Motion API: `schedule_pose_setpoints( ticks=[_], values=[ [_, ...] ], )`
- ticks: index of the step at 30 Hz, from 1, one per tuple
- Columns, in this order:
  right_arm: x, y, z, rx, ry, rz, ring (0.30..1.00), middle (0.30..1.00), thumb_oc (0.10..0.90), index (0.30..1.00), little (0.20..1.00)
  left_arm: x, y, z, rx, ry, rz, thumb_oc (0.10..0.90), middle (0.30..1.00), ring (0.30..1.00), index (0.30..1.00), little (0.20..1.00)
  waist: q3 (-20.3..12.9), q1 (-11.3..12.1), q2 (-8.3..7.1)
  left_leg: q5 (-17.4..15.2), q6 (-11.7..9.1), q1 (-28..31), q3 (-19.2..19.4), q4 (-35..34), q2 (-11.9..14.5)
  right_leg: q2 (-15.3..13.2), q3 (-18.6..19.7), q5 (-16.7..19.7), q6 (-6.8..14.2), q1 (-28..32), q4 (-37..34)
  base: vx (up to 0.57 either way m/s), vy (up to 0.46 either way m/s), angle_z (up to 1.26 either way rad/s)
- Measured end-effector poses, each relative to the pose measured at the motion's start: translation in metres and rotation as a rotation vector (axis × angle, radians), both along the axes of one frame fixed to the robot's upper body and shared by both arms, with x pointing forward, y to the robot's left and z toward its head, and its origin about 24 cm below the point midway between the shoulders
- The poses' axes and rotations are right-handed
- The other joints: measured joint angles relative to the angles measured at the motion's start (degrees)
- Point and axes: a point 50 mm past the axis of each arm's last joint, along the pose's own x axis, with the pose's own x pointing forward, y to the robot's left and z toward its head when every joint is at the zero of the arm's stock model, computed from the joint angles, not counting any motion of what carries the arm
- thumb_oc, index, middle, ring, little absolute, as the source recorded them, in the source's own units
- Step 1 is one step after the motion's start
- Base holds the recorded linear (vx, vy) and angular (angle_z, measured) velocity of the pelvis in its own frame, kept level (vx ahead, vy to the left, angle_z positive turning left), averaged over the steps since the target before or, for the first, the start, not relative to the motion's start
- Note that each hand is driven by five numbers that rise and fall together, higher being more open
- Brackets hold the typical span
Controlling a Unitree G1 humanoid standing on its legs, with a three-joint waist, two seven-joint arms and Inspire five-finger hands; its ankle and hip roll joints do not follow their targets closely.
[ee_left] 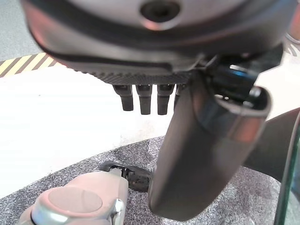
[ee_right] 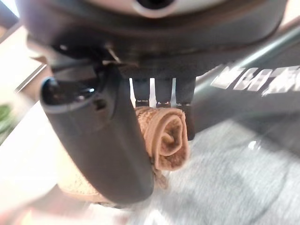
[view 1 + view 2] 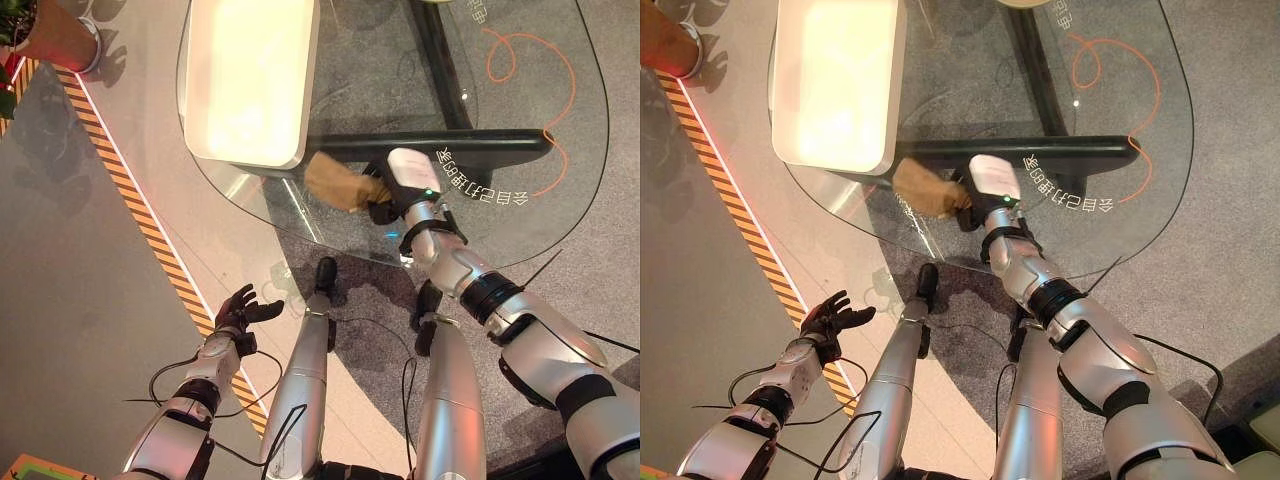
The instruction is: Wipe the table with a cloth and put it in the basket.
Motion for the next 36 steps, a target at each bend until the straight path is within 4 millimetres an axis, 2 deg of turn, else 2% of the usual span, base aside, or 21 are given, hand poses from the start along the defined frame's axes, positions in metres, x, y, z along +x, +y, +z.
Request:
schedule_pose_setpoints(
  ticks=[3,9,16,27,31,36],
  values=[
    [0.002,-0.031,0.021,0.049,-0.090,-0.138,0.300,0.300,0.100,0.300,0.200,0.000,0.001,0.000,0.001,0.001,0.001,0.800,0.900,0.900,0.900,0.900,0.00,-0.06,0.00,0.06,0.11,-0.59,-0.01,0.19,-0.19,-0.17,-0.02,0.31,0.20,-0.38,-0.22,0.00,0.000,0.00],
    [-0.001,-0.067,0.037,0.071,-0.153,-0.261,0.300,0.300,0.100,0.300,0.200,-0.001,0.001,-0.001,0.000,0.003,0.001,0.800,0.900,0.900,0.900,0.900,0.01,-0.57,-0.01,-0.10,0.42,-1.24,-0.01,0.78,-0.27,-0.16,0.04,0.61,0.40,-0.52,-0.78,0.00,0.003,-0.01],
    [-0.001,-0.075,0.037,0.083,-0.157,-0.289,0.300,0.300,0.100,0.300,0.200,-0.001,0.002,0.000,-0.003,-0.001,0.000,0.800,0.900,0.900,0.900,0.900,0.01,-0.65,-0.01,-0.16,0.50,-1.29,-0.01,0.75,-0.28,-0.16,0.05,0.64,0.42,-0.53,-0.98,0.00,0.000,0.00],
    [0.000,-0.086,0.046,0.096,-0.201,-0.342,0.300,0.300,0.100,0.300,0.200,0.000,0.015,0.005,0.005,-0.011,0.012,0.800,0.900,0.900,0.900,0.900,0.05,-0.63,-0.08,-0.19,0.57,-2.48,-0.01,1.04,-0.34,-0.17,0.07,0.85,0.56,-1.45,-1.09,0.00,0.000,0.00],
    [-0.001,-0.094,0.045,0.171,-0.206,-0.390,0.300,0.300,0.100,0.300,0.200,0.000,0.015,0.005,0.004,-0.011,0.011,0.800,0.900,0.900,0.900,0.900,0.08,-0.48,-0.13,-0.20,0.59,-2.50,-0.01,1.07,-0.40,-0.22,0.09,0.88,0.59,-1.44,-1.09,0.00,0.000,0.00],
    [-0.006,-0.115,0.045,0.305,-0.235,-0.508,0.300,0.300,0.100,0.300,0.200,0.000,0.016,0.005,0.006,-0.011,0.012,0.800,0.900,0.900,0.900,0.900,0.08,-0.72,-0.15,-0.34,0.82,-2.92,-0.03,1.70,-0.52,-0.28,0.10,1.01,0.80,-1.43,-1.15,0.00,0.000,0.00]
  ],
)
